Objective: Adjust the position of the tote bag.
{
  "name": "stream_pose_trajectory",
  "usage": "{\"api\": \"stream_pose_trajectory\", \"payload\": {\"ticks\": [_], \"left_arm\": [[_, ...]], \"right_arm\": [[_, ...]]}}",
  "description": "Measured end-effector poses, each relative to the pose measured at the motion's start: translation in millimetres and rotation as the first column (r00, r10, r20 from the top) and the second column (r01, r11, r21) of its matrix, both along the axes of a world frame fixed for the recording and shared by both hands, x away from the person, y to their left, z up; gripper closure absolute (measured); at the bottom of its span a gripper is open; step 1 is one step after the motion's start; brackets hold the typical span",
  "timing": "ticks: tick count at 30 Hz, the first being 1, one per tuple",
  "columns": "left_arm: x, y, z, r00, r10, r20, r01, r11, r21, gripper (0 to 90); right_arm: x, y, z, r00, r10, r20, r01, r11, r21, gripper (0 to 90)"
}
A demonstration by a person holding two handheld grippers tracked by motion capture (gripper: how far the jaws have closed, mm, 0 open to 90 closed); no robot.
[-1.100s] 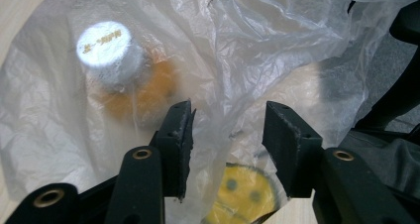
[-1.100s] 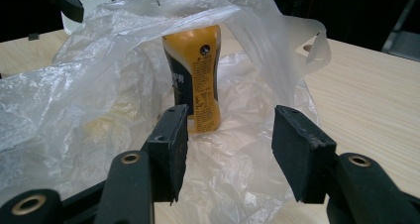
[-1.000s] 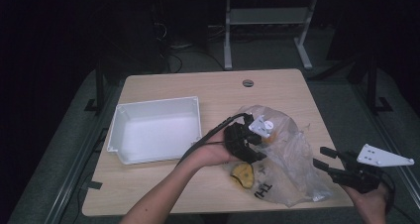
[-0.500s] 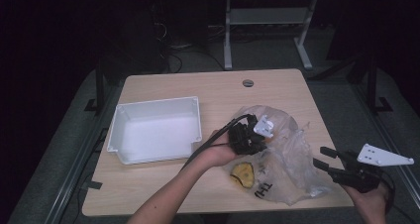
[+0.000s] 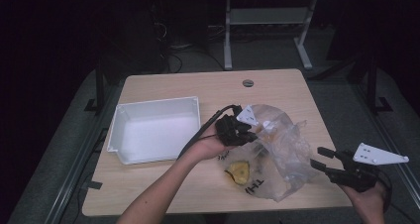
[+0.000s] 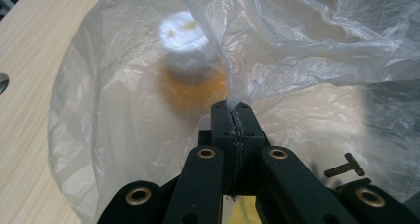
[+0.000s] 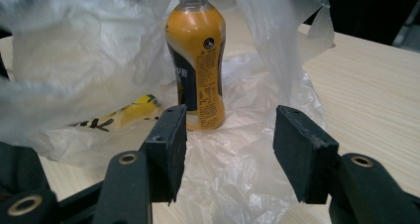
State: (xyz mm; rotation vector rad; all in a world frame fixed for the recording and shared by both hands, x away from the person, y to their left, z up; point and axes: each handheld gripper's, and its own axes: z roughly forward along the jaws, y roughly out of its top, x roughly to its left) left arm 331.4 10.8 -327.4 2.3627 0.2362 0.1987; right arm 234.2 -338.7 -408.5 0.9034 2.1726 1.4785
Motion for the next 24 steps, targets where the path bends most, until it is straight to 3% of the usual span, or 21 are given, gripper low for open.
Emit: {"api": "stream_pose_trajectory", "payload": {"ticks": [5, 13, 20, 24], "left_arm": [[4.9, 6.7, 3.4, 0.9997, 0.025, -0.003, -0.025, 0.9992, -0.031, 90.0], [15.2, 20.1, 6.1, 0.9981, 0.061, -0.008, -0.062, 0.9974, -0.038, 90.0], [20.2, 32.9, 7.8, 0.9935, 0.113, -0.009, -0.114, 0.9912, -0.068, 90.0], [24.7, 38.5, 6.7, 0.9898, 0.142, -0.008, -0.143, 0.9877, -0.064, 90.0]], "right_arm": [[2.9, 2.3, 0.5, 0.9999, 0.012, -0.003, -0.012, 1.000, -0.004, 46.2], [9.1, 11.1, 2.4, 0.9990, 0.044, -0.013, -0.044, 0.999, -0.013, 45.9], [11.1, 16.4, 5.2, 0.9985, 0.054, -0.013, -0.054, 0.998, -0.020, 45.9], [11.3, 19.0, 6.8, 0.9983, 0.057, -0.004, -0.058, 0.998, -0.019, 45.9]]}}
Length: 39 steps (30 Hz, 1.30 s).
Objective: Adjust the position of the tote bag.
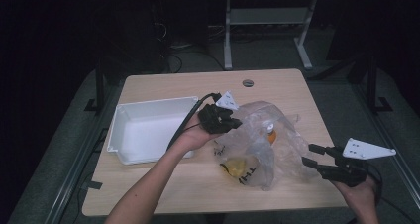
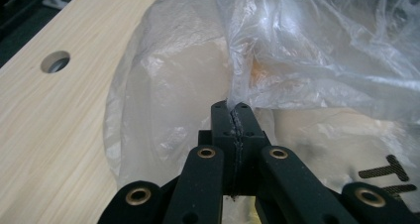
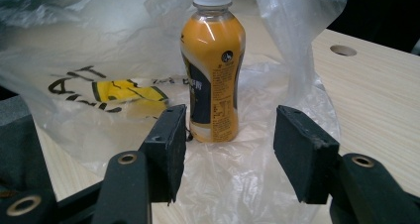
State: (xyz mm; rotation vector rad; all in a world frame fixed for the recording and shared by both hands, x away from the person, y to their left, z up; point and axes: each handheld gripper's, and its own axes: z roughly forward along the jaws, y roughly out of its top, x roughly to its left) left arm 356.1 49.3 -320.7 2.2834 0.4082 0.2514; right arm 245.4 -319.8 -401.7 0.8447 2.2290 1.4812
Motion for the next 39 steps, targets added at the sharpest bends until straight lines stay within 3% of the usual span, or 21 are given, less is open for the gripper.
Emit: {"api": "stream_pose_trajectory", "payload": {"ticks": [5, 13, 39], "left_arm": [[3.7, 4.7, -4.3, 0.9996, 0.025, -0.012, -0.025, 0.9995, -0.016, 90.0], [5.2, 10.7, -11.7, 0.9982, 0.056, -0.023, -0.056, 0.9984, -0.005, 90.0], [10.2, 6.2, -19.3, 0.9983, 0.054, -0.022, -0.053, 0.9981, 0.032, 90.0]], "right_arm": [[-0.1, 0.4, 0.0, 1.0000, 0.001, 0.000, -0.001, 1.000, -0.006, 46.0], [2.9, 2.8, 0.0, 0.9999, 0.011, 0.003, -0.011, 1.000, -0.009, 46.0], [2.7, 3.4, -0.6, 0.9998, 0.018, -0.005, -0.018, 1.000, -0.009, 46.1]]}}
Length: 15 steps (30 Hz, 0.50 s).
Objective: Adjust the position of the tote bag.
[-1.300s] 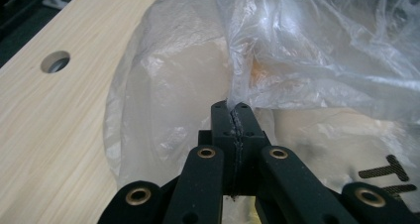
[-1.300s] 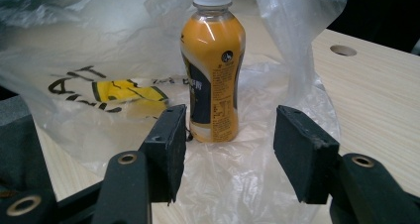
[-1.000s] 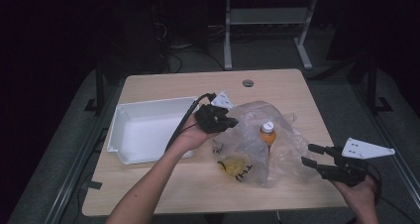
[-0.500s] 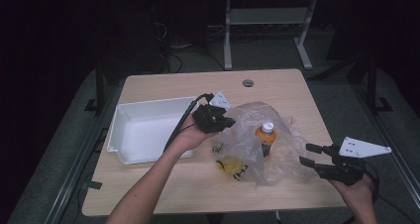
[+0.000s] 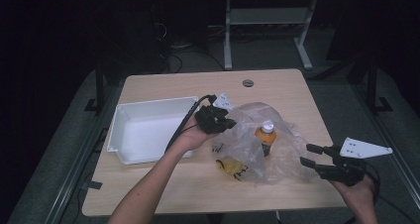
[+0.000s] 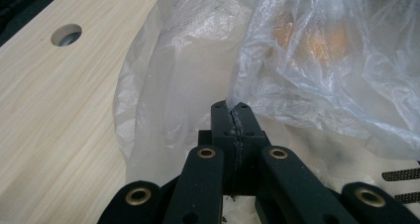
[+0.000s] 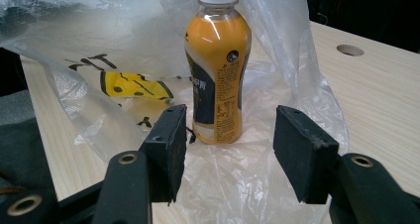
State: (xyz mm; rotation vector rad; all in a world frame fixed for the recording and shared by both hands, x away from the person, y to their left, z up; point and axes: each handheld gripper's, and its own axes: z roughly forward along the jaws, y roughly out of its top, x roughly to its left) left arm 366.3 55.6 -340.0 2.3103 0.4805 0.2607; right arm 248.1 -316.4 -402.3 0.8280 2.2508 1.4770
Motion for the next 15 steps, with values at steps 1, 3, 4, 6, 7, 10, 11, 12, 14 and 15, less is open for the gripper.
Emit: {"api": "stream_pose_trajectory", "payload": {"ticks": [1, 3, 4, 6, 7, 10, 11, 12, 14, 15], "left_arm": [[0.1, -0.1, -0.3, 1.0000, -0.002, 0.002, 0.002, 1.0000, 0.004, 90.0], [-0.2, -0.9, -1.0, 1.0000, -0.003, 0.000, 0.003, 0.9999, 0.010, 90.0], [-0.4, -1.2, -1.5, 1.0000, -0.006, 0.002, 0.006, 0.9999, 0.016, 90.0], [-0.7, -1.2, -2.0, 1.0000, -0.005, 0.000, 0.005, 0.9999, 0.014, 90.0], [-0.6, -1.1, -2.2, 1.0000, -0.004, -0.001, 0.004, 0.9999, 0.015, 90.0], [-0.8, -0.5, -3.7, 1.0000, 0.000, -0.007, 0.000, 0.9999, 0.017, 90.0], [-0.7, -0.3, -4.3, 1.0000, -0.001, -0.007, 0.001, 0.9998, 0.020, 90.0], [-0.5, 0.0, -5.0, 1.0000, -0.001, -0.006, 0.002, 0.9998, 0.021, 90.0], [-0.1, 0.8, -6.7, 0.9999, 0.002, -0.010, -0.001, 0.9998, 0.019, 90.0], [-0.1, 1.2, -7.6, 0.9999, 0.006, -0.014, -0.006, 0.9998, 0.017, 90.0]], "right_arm": [[-0.2, 0.0, -0.1, 1.0000, 0.000, -0.001, 0.000, 1.000, -0.001, 46.2], [-1.1, 0.0, -0.1, 1.0000, -0.003, -0.008, 0.003, 1.000, 0.000, 46.2], [-1.1, -0.1, -0.1, 1.0000, -0.004, -0.007, 0.004, 1.000, 0.001, 46.2], [-0.8, -0.5, 0.2, 1.0000, -0.002, 0.001, 0.002, 1.000, 0.000, 46.2], [-0.8, -0.6, 0.3, 1.0000, -0.002, 0.002, 0.002, 1.000, 0.001, 46.2], [-0.9, 0.0, 0.1, 1.0000, 0.001, -0.003, -0.001, 1.000, 0.001, 46.2], [-0.5, 0.1, 0.0, 1.0000, 0.004, 0.000, -0.004, 1.000, -0.001, 46.1], [-0.5, 0.2, 0.0, 1.0000, 0.004, 0.000, -0.004, 1.000, -0.002, 46.2], [-0.5, -0.1, 0.0, 1.0000, 0.002, -0.001, -0.002, 1.000, 0.003, 46.2], [-0.3, -0.1, -0.1, 1.0000, 0.003, -0.001, -0.003, 1.000, 0.003, 46.2]]}}
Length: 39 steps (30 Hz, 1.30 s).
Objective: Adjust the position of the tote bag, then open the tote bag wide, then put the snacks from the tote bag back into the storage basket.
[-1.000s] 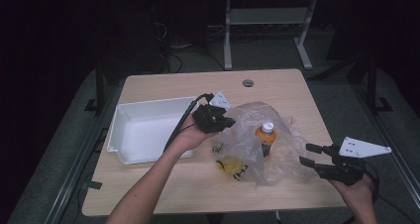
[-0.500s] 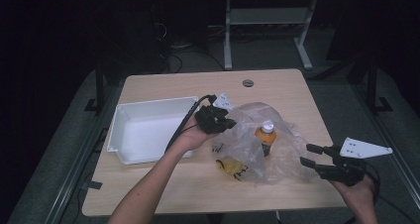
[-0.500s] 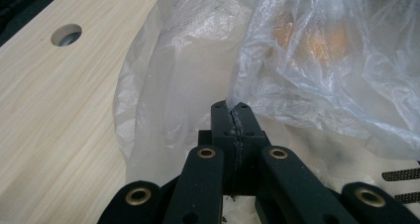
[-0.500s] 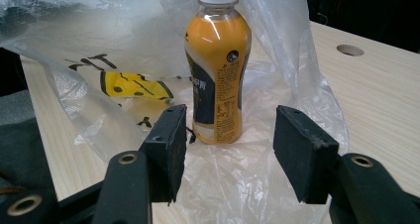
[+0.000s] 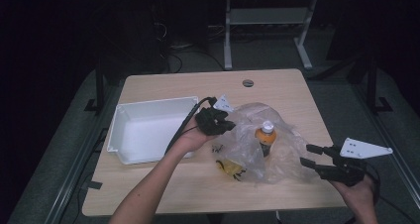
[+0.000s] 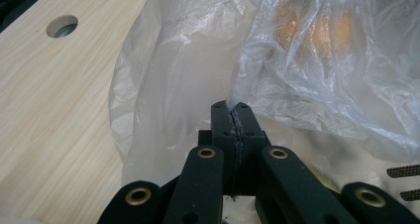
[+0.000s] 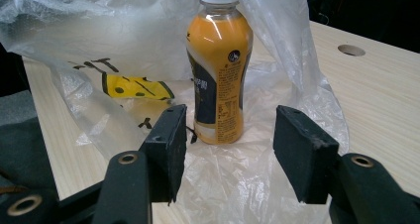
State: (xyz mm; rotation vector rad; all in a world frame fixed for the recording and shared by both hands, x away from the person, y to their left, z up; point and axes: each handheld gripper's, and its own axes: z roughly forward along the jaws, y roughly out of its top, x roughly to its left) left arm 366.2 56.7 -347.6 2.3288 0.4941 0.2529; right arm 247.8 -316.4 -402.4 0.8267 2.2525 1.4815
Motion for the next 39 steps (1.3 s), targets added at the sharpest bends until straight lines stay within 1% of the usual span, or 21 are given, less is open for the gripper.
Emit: {"api": "stream_pose_trajectory", "payload": {"ticks": [3, 10, 12, 14, 17, 18, 20, 21, 23, 26, 30, 33, 35, 37, 39], "left_arm": [[-0.4, 1.3, -1.8, 1.0000, 0.006, 0.003, -0.006, 1.0000, -0.003, 90.0], [-1.7, 1.3, -4.6, 1.0000, 0.000, -0.003, 0.000, 1.0000, 0.009, 90.0], [-1.6, 0.0, -6.2, 1.0000, -0.001, -0.006, 0.001, 1.0000, 0.008, 90.0], [-0.8, -1.1, -8.2, 0.9999, -0.010, -0.004, 0.010, 0.9998, 0.019, 90.0], [-0.3, -3.0, -11.4, 0.9999, -0.009, -0.009, 0.009, 0.9998, 0.017, 90.0], [0.3, -3.7, -12.7, 0.9999, -0.013, -0.008, 0.013, 0.9996, 0.024, 90.0], [0.8, -4.8, -15.7, 0.9998, -0.013, -0.013, 0.013, 0.9997, 0.022, 90.0], [0.8, -5.4, -17.1, 0.9998, -0.012, -0.015, 0.012, 0.9997, 0.023, 90.0], [0.5, -6.2, -19.6, 0.9998, -0.010, -0.018, 0.010, 0.9998, 0.019, 90.0], [-0.1, -6.9, -23.8, 0.9998, -0.011, -0.019, 0.012, 0.9995, 0.030, 90.0], [-2.2, -7.0, -28.8, 0.9997, -0.008, -0.022, 0.008, 0.9994, 0.035, 90.0], [-4.5, -6.0, -32.3, 0.9999, -0.006, -0.016, 0.007, 0.9992, 0.040, 90.0], [-6.3, -5.4, -34.2, 0.9998, -0.001, -0.019, 0.001, 0.9992, 0.040, 90.0], [-7.3, -5.2, -35.4, 0.9999, 0.001, -0.012, 0.000, 0.9991, 0.041, 90.0], [-7.6, -5.6, -36.3, 0.9999, -0.003, -0.013, 0.004, 0.9988, 0.048, 90.0]], "right_arm": [[-0.1, 0.8, 0.0, 1.0000, 0.004, 0.000, -0.004, 1.000, -0.006, 46.2], [0.8, 2.5, 0.8, 0.9999, 0.010, 0.005, -0.010, 1.000, -0.005, 46.2], [1.3, 2.5, 1.3, 0.9999, 0.010, -0.005, -0.010, 1.000, -0.002, 46.1], [2.4, 1.9, 1.8, 0.9999, 0.013, -0.002, -0.013, 1.000, 0.001, 46.1], [4.0, 1.0, 4.0, 0.9999, 0.016, -0.005, -0.016, 1.000, 0.001, 46.0], [4.8, 0.6, 5.1, 0.9998, 0.018, -0.011, -0.019, 1.000, -0.002, 45.9], [6.9, -1.7, 7.6, 0.9997, 0.022, -0.008, -0.022, 1.000, -0.011, 45.9], [8.0, -2.9, 8.6, 0.9997, 0.024, -0.010, -0.024, 1.000, -0.006, 45.9], [10.9, -5.5, 9.8, 0.9994, 0.031, -0.013, -0.031, 1.000, 0.002, 45.8], [16.4, -5.6, 10.3, 0.9987, 0.044, -0.025, -0.044, 0.999, 0.008, 45.4], [26.0, -1.9, 11.5, 0.9972, 0.067, -0.034, -0.067, 0.998, -0.001, 44.4], [33.5, 0.9, 11.3, 0.9954, 0.088, -0.038, -0.089, 0.996, -0.005, 44.4], [37.9, 3.3, 11.3, 0.9945, 0.096, -0.043, -0.096, 0.995, -0.009, 44.2], [41.4, 5.7, 12.1, 0.9937, 0.104, -0.042, -0.105, 0.994, -0.012, 44.0], [45.9, 8.2, 13.2, 0.9930, 0.110, -0.043, -0.111, 0.994, -0.023, 43.4]]}}
